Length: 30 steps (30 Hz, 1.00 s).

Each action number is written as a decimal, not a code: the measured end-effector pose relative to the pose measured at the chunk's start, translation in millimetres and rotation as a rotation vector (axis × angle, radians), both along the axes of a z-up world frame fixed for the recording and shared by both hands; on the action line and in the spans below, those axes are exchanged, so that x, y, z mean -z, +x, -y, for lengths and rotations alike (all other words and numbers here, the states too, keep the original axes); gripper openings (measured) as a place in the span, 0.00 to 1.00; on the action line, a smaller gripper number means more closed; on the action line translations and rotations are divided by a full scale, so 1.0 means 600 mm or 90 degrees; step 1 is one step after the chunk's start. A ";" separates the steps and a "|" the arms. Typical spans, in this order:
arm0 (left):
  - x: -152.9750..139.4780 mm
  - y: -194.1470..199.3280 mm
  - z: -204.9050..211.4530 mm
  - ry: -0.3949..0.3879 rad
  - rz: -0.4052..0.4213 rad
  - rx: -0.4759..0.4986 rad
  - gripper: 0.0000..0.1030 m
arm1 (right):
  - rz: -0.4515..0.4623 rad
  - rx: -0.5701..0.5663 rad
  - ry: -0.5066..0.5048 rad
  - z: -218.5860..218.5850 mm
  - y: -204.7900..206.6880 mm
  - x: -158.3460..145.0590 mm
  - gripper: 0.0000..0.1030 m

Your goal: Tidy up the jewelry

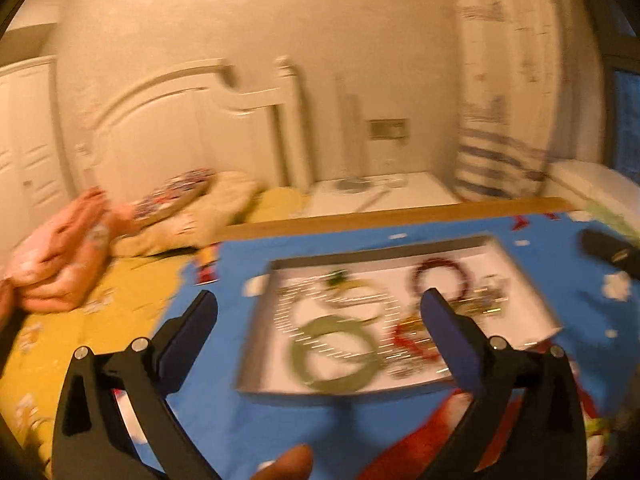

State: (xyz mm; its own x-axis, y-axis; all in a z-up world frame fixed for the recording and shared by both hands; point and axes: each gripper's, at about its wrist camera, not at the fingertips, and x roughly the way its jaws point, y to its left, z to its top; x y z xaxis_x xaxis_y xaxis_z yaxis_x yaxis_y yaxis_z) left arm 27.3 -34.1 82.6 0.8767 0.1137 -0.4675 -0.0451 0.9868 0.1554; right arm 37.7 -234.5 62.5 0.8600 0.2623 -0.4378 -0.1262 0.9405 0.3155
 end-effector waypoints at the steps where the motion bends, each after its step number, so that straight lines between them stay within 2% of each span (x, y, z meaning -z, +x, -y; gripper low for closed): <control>1: 0.002 0.000 -0.008 -0.001 -0.004 -0.005 0.98 | -0.001 -0.002 -0.006 -0.010 -0.007 0.000 0.84; 4: 0.020 -0.001 -0.036 -0.043 -0.027 0.013 0.98 | -0.010 -0.029 -0.062 -0.054 -0.018 0.009 0.84; 8: 0.046 0.006 -0.052 -0.073 -0.069 0.023 0.98 | -0.047 -0.059 -0.087 -0.098 -0.013 0.034 0.84; 12: 0.056 0.006 -0.048 -0.066 -0.065 0.025 0.98 | -0.058 -0.014 -0.120 -0.119 -0.009 0.055 0.84; 16: 0.071 0.003 -0.046 -0.059 -0.074 0.025 0.98 | -0.066 0.028 -0.122 -0.111 -0.006 0.070 0.84; 23: 0.072 -0.003 -0.033 -0.046 -0.062 0.039 0.98 | -0.068 0.033 -0.139 -0.114 -0.003 0.073 0.84; 30: 0.070 -0.008 -0.033 -0.060 -0.062 0.054 0.98 | -0.072 0.038 -0.142 -0.115 -0.001 0.074 0.84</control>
State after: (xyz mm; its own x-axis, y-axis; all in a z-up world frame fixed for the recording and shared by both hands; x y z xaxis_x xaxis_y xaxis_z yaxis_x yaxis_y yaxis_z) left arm 22.7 -14.2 40.5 0.8316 -0.0065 -0.5553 0.0491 0.9969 0.0619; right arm 37.2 -165.3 17.9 0.8134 0.0985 -0.5732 -0.0435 0.9931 0.1088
